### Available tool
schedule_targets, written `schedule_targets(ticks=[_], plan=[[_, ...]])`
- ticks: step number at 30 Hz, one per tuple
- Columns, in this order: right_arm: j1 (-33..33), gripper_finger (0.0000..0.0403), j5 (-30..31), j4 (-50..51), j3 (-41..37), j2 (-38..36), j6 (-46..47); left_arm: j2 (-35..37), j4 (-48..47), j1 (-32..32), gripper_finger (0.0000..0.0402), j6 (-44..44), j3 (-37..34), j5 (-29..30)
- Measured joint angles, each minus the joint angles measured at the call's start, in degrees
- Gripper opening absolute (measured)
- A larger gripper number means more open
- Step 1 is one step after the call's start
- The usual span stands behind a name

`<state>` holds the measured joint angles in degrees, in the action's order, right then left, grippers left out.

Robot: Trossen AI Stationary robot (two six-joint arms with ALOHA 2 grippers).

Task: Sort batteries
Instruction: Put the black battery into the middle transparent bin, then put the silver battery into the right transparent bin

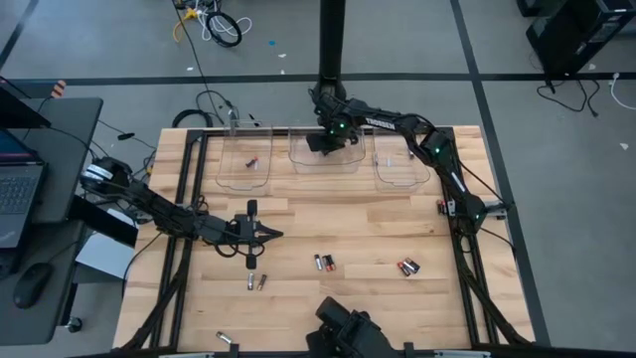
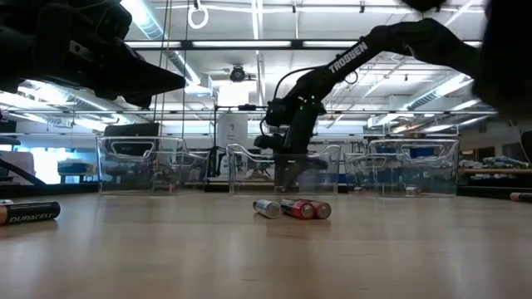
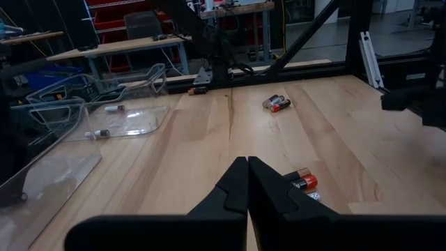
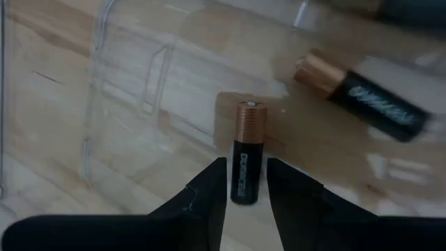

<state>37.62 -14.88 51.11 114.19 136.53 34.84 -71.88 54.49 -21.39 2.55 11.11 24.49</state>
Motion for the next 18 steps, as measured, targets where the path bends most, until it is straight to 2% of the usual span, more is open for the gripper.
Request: schedule_targets(ticks=[6, 10, 13, 15, 18], plan=[[-0.4, 0.0121, 0.38, 11.37, 11.19, -0.01, -9.67, 0.0, -0.01, 0.0, 0.001, 0.04, 0.0, -0.02], [-1.91, 0.0092, 3.78, 19.93, 20.77, -0.08, -17.12, 0.0, -0.01, 0.0, 0.001, 0.04, 0.0, -0.02], [-3.53, 0.0043, 5.5, 19.84, 18.03, -4.96, -23.28, 0.0, -0.03, 0.01, 0.001, 0.07, 0.0, -0.04], [-4.68, 0.0013, 8.74, 20.35, 17.69, -7.87, -25.22, 0.0, -0.05, 0.01, 0.001, 0.09, 0.0, -0.07], [-6.76, 0.0015, 14.06, 22.06, 17.66, -11.58, -27.56, 0.0, -1.2, 0.01, 0.001, 0.15, 0.74, -0.1]])
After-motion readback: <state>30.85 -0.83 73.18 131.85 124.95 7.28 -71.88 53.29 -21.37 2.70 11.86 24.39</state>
